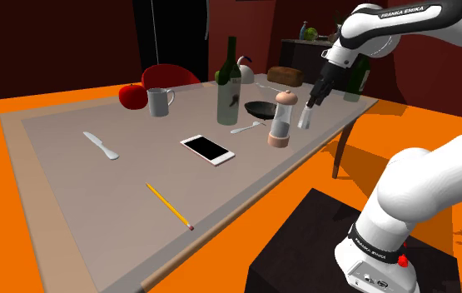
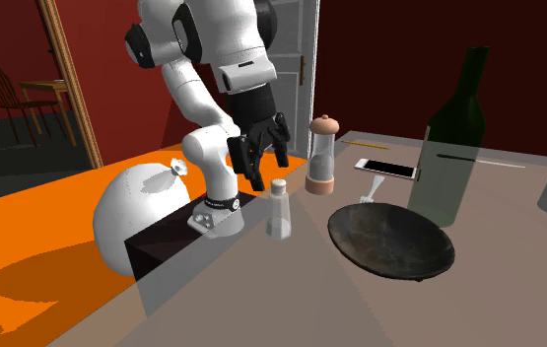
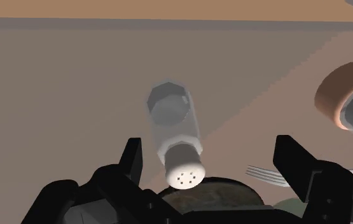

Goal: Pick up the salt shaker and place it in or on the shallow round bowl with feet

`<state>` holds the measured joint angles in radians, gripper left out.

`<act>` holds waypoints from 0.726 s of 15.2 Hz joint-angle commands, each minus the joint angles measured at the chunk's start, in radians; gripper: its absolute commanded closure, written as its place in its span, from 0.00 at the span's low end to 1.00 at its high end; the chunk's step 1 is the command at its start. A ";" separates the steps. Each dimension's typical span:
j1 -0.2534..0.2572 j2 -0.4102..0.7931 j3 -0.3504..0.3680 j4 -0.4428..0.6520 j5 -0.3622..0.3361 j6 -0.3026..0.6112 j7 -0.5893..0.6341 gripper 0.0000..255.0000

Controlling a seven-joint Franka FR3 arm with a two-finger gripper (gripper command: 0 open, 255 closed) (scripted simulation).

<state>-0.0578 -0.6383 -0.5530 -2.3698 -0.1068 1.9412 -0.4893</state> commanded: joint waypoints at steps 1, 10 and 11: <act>0.010 0.025 -0.051 0.028 0.003 0.014 -0.064 0.00; 0.021 0.056 -0.071 -0.050 0.007 0.123 -0.071 0.00; 0.021 0.056 -0.071 -0.050 0.007 0.123 -0.071 0.00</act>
<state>-0.0371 -0.5829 -0.6234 -2.4183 -0.1003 2.0611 -0.5597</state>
